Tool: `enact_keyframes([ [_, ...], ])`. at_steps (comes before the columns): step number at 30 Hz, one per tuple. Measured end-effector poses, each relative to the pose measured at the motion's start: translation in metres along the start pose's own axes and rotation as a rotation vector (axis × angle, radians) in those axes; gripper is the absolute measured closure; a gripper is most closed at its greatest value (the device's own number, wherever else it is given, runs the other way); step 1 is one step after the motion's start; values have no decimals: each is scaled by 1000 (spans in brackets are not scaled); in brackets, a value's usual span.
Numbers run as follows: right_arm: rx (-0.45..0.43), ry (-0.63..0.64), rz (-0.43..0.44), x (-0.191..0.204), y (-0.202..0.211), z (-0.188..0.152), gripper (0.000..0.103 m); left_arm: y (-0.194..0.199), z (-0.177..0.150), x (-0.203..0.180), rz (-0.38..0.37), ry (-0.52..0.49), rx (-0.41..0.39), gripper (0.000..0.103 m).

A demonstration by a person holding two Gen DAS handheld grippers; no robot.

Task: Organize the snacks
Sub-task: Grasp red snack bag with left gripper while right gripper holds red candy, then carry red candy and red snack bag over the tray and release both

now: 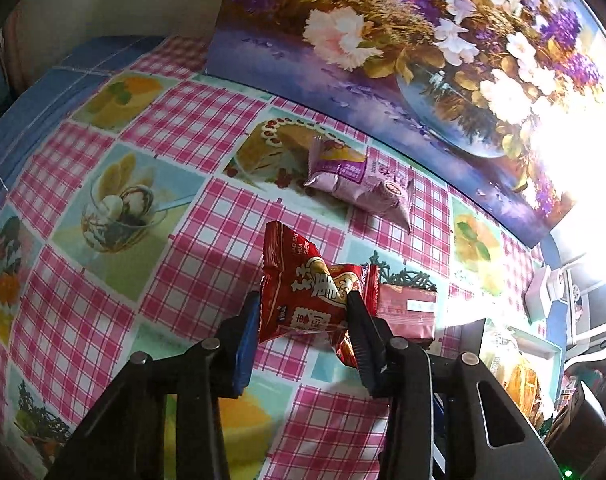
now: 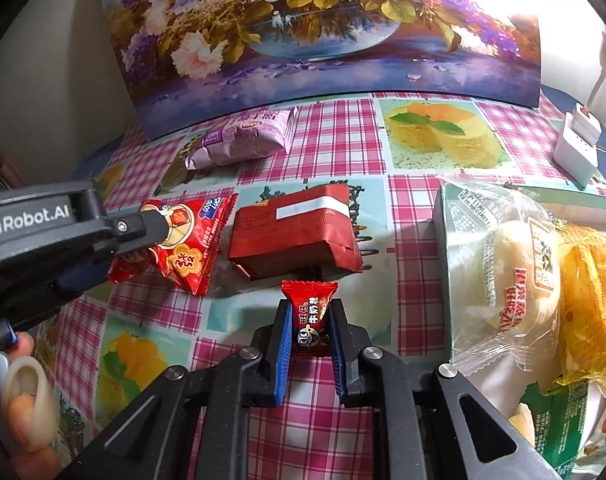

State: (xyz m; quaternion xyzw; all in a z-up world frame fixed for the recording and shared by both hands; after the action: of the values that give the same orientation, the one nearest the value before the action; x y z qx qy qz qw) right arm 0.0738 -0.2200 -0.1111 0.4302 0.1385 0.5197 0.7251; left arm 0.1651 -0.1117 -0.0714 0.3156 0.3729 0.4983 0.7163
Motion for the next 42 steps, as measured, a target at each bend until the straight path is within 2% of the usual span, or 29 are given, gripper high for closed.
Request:
enact_keyframes([
  [4,-35,8,1,2,12,9,84,10,6,-4,-15,5,-20,60],
  [13,-103,-9,-1,1,47,29,84,56,26,-18,-31,-29,-137,60],
  [25,-179,-93,5,-24,88,45,84,103,24,-42,-67,-78,-226,60],
  [32,-215,-164,-96,-64,106,51,84,110,12,-64,-107,-128,-213,60],
  [37,-232,-247,-195,-111,115,53,84,107,0,-94,-170,-189,-168,60],
  [42,-236,-352,-256,-158,124,48,84,102,-15,-128,-221,-263,-123,59],
])
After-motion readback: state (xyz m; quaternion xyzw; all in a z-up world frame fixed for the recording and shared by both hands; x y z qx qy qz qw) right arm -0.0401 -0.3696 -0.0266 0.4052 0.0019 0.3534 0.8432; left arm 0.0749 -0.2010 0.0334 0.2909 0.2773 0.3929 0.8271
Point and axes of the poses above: each gripper's, at about its wrist camera, not at the fingertips, and y roughly against the way its jaws point, x to its left, z to its top, the point moved 5 cm from there along -y, roughly the way its jaws point, and after that the axes turned 9 degrees about -x, right-handed, at the moved point
